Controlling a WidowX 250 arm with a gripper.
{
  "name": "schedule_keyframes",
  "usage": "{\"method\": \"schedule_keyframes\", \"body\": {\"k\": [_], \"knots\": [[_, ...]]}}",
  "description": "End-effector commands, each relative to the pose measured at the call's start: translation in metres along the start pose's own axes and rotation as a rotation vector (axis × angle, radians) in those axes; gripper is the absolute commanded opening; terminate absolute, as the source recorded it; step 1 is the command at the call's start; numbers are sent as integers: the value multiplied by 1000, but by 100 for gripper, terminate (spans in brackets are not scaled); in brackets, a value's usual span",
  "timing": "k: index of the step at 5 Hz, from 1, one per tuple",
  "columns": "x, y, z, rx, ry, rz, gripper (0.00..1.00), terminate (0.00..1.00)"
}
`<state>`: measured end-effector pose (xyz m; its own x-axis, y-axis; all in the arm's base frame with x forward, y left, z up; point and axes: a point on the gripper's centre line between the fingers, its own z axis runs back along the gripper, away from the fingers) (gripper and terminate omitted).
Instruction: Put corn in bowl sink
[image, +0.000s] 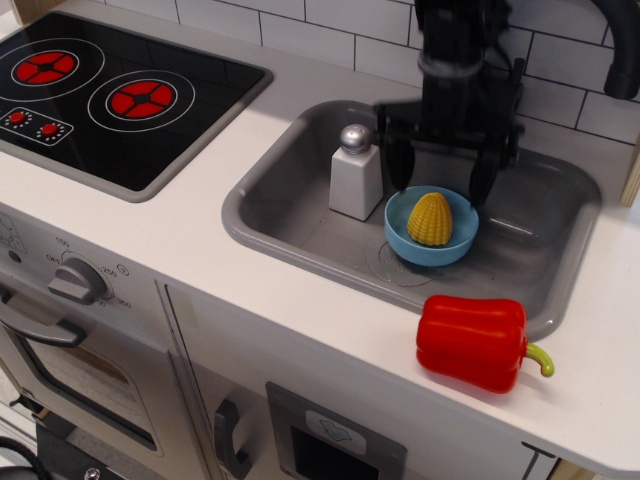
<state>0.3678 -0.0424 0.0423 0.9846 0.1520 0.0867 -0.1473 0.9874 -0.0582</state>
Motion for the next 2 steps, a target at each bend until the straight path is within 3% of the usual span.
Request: {"method": "schedule_keyframes", "body": {"k": [1,2], "knots": [[8,0,24,-16,-64,-3,100,0],[8,0,24,-16,-64,-3,100,100]]}}
